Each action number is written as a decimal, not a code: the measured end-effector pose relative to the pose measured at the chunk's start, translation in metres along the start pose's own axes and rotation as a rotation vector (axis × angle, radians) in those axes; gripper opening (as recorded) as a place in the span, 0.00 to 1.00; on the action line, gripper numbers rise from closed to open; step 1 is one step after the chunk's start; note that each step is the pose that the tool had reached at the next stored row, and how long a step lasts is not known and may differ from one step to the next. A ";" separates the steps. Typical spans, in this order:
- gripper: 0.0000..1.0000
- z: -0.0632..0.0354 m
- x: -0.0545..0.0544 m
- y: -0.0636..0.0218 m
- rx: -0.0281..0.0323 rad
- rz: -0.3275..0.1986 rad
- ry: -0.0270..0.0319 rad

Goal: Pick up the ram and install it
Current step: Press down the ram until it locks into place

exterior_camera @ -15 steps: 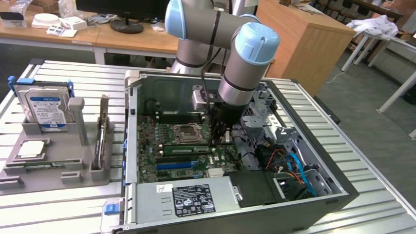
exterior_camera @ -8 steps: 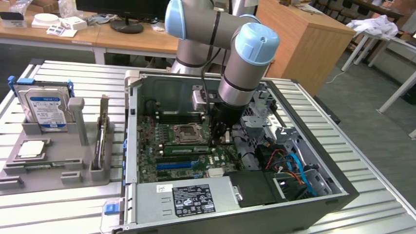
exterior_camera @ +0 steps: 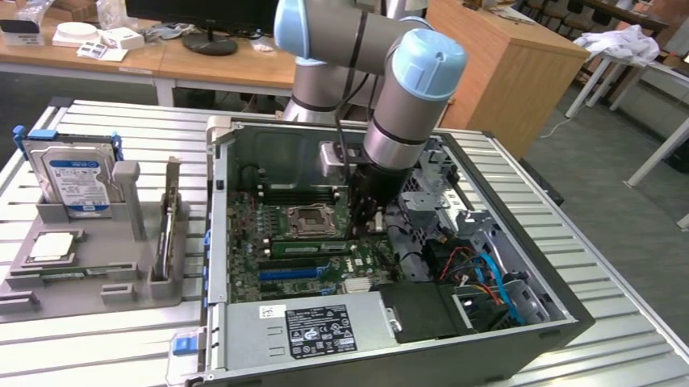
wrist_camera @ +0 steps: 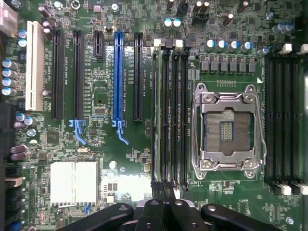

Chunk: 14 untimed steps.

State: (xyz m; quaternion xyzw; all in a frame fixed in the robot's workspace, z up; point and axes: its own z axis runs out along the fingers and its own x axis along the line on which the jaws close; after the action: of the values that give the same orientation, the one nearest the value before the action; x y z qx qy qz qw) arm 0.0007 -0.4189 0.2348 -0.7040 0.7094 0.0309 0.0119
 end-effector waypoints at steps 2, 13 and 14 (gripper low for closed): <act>0.11 -0.0046 0.000 0.0001 0.0000 0.000 0.0003; 0.11 -0.0215 -0.001 0.0005 0.0000 0.000 0.0006; 0.11 -0.0224 -0.001 0.0006 0.0000 0.000 0.0005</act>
State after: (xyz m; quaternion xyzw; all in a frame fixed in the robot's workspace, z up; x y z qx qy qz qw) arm 0.0007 -0.4189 0.2572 -0.7040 0.7094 0.0307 0.0117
